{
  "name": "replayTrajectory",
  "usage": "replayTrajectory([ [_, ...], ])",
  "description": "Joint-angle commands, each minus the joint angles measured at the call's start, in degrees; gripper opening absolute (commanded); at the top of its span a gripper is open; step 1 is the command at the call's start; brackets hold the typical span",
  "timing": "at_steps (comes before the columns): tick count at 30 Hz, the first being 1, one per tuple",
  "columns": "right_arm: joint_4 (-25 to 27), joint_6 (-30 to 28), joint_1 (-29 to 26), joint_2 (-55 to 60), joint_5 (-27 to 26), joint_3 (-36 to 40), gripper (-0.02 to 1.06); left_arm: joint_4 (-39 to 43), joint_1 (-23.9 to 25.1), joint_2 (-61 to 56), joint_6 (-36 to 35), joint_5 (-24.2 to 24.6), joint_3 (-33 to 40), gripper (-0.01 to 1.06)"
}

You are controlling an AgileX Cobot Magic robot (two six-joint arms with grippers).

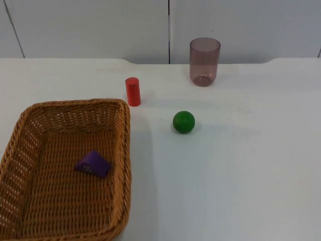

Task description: Pick up the basket with the left hand and place the triangular block into the basket with the right hand.

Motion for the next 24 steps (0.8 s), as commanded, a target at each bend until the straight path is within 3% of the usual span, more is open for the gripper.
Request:
replayTrajectory([
  [1,-1.48,1.41,-0.3,-1.55,2.2,0.55,0.81,2.86,-0.18,-2.64,-3.08,3.52,-0.15,1.02],
  [4,-1.89,2.71,-0.3,-3.62,4.39,1.53,0.81,4.68,-0.18,-6.21,-3.77,7.05,-0.15,1.02],
  [12,-2.47,5.79,-0.3,-7.61,8.13,5.06,0.81,6.11,-0.18,-11.39,-5.78,8.77,3.15,1.02],
  [16,-2.85,8.04,-0.3,-10.07,13.09,6.55,0.81,10.74,-0.18,-11.39,-7.8,12.65,3.83,1.02],
  [24,-2.75,8.04,-0.3,-13.11,17.67,9.33,0.81,13.66,-0.18,-11.39,-8.8,13.69,3.93,1.02],
])
